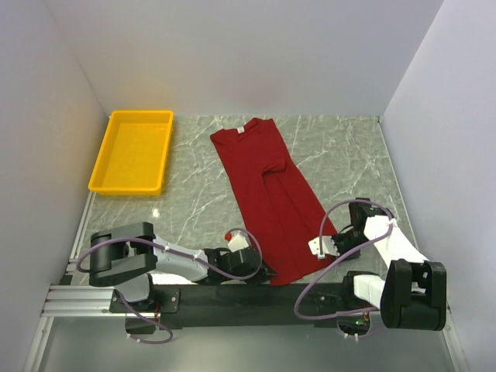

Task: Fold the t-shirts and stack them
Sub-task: Fold the tshirt

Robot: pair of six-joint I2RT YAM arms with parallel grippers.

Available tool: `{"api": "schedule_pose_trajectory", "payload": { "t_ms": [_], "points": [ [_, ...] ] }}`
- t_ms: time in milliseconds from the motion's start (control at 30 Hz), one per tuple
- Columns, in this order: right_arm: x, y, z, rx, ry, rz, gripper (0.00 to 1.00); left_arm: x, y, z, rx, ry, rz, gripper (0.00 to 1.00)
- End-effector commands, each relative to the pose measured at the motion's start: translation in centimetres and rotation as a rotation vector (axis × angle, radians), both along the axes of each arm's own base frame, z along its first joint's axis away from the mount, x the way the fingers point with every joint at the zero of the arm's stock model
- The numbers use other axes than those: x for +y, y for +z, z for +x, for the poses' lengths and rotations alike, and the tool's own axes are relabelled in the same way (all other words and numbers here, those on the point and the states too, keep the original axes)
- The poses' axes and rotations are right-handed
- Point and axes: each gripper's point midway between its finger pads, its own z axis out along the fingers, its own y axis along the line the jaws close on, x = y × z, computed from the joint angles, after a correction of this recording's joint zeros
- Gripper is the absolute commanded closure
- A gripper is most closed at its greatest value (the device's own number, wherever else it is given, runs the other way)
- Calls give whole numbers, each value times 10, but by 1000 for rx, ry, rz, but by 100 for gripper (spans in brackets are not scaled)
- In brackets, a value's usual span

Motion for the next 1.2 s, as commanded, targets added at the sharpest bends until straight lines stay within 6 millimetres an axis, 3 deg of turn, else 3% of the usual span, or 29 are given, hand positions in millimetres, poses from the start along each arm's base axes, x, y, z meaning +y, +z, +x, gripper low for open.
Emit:
{"api": "schedule_pose_trajectory", "payload": {
  "t_ms": [0,200,300,667,800,967,1167],
  "points": [
    [1,-5,9,-48,22,-15,66,-7,6,0,-21,-40,-27,80],
    [3,-6,11,-78,8,-10,90,-6,9,1,-20,-49,-40,81],
    [6,1,18,-90,-22,7,97,-6,11,-1,-19,-57,-45,82],
    [27,61,35,-47,-120,136,100,-5,35,1,-16,-46,-120,87],
    [39,83,52,-60,-176,215,100,-3,52,11,-24,-17,-168,89],
    [45,93,70,-33,-244,258,100,4,72,38,-41,43,-204,91],
    [58,120,112,-23,-350,324,100,24,90,77,-58,131,-237,92]
  ]
}}
